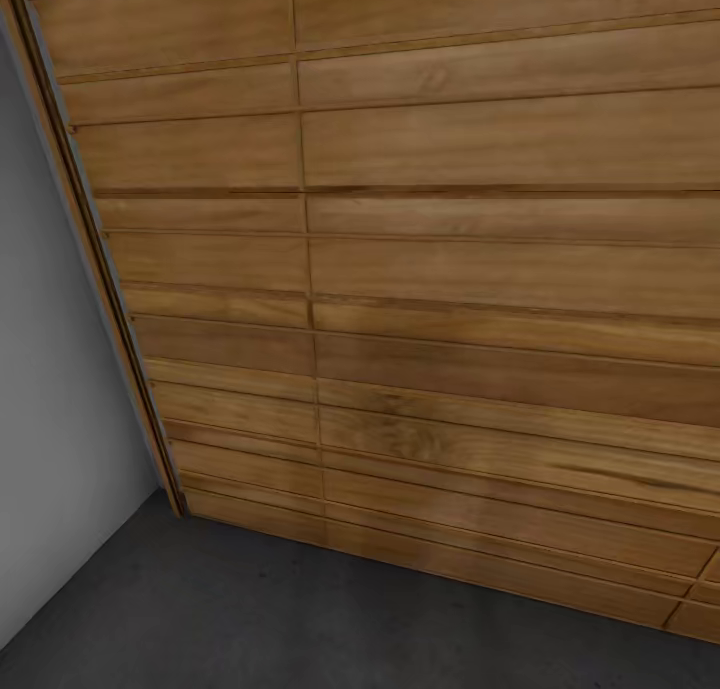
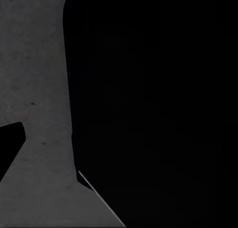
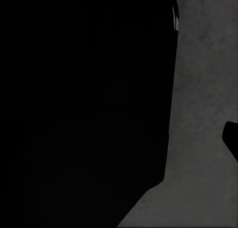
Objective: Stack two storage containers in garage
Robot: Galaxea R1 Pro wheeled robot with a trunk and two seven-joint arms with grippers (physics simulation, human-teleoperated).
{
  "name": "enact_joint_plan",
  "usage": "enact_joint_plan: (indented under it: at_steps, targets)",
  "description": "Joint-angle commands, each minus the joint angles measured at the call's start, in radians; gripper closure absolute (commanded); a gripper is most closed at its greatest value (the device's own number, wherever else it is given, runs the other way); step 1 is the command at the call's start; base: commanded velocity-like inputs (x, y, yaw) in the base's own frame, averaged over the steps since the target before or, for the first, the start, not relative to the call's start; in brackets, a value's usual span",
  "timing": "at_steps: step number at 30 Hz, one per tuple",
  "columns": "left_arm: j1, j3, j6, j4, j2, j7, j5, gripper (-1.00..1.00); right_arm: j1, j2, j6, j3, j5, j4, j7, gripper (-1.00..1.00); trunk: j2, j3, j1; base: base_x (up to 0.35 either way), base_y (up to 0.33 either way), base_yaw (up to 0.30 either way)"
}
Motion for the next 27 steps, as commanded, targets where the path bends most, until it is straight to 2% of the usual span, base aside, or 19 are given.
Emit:
enact_joint_plan:
  at_steps: [1, 3, 6, 13, 27]
  targets:
    - [0.000, 0.000, 0.000, 0.000, 0.000, 0.000, 0.000, -1.00, 0.000, 0.000, 0.000, 0.000, 0.000, 0.000, 0.000, -1.00, 0.000, 0.000, 0.000, 0.000, 0.000, 0.000]
    - [-0.002, 0.005, -0.002, 0.001, -0.010, -0.002, -0.001, -1.00, -0.002, 0.000, -0.006, 0.009, 0.011, -0.002, 0.002, -1.00, 0.000, 0.000, 0.000, 0.000, 0.000, 0.000]
    - [-0.002, 0.002, -0.002, 0.000, -0.009, -0.002, -0.003, -1.00, -0.002, 0.000, -0.006, 0.009, 0.012, -0.002, 0.002, -1.00, 0.000, 0.000, 0.000, 0.000, 0.000, 0.000]
    - [-0.002, -0.005, -0.011, -0.030, 0.007, -0.002, -0.001, -1.00, -0.002, 0.001, -0.012, 0.020, 0.043, -0.002, -0.004, -1.00, 0.000, 0.000, 0.000, 0.000, 0.000, 0.000]
    - [-0.002, -0.006, -0.012, -0.034, 0.009, -0.002, 0.000, -1.00, -0.002, 0.002, -0.075, 0.023, 0.048, -0.001, -0.014, -1.00, 0.000, 0.000, 0.000, 0.000, 0.000, 0.000]
